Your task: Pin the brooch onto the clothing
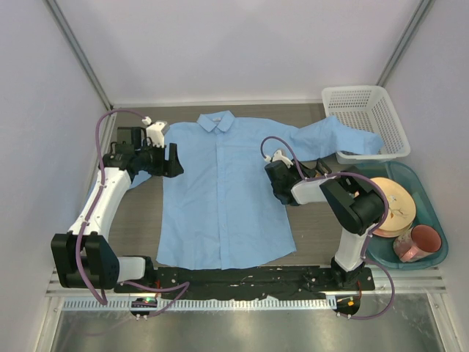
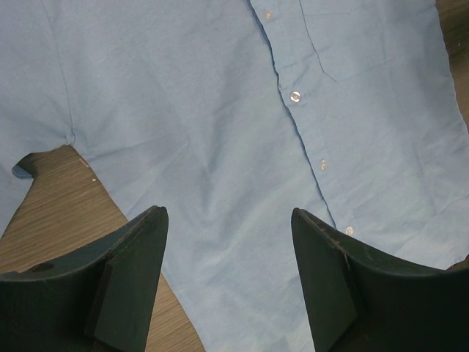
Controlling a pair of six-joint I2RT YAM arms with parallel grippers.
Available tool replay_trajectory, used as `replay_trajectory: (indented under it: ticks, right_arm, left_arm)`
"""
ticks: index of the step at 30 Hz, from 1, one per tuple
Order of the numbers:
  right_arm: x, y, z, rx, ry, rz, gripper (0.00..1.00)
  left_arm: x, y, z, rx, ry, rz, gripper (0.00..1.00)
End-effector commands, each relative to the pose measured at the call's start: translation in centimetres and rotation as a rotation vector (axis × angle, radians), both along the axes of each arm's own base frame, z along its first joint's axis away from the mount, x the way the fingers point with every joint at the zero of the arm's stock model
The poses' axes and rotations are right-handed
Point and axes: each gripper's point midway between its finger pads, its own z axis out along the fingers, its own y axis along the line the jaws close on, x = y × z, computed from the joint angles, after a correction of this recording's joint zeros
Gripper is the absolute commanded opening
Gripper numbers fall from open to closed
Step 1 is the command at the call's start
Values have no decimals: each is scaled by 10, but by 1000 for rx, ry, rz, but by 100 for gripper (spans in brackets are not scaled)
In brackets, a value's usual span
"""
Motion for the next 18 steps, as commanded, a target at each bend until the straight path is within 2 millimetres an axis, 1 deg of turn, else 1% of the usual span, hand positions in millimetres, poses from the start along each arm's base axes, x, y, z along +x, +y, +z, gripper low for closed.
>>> replay_trajectory:
  ticks: [1, 9, 18]
  right_arm:
    - [7, -1, 14, 12, -85, -34, 40]
    - [5, -6, 4, 6, -52, -42, 40]
    - [2, -5, -8, 24, -14, -36, 41]
  left_arm:
    - [7, -3, 6, -13, -41, -14, 72]
    - [7, -3, 8, -14, -45, -13, 72]
    - [7, -2, 8, -11, -45, -14, 72]
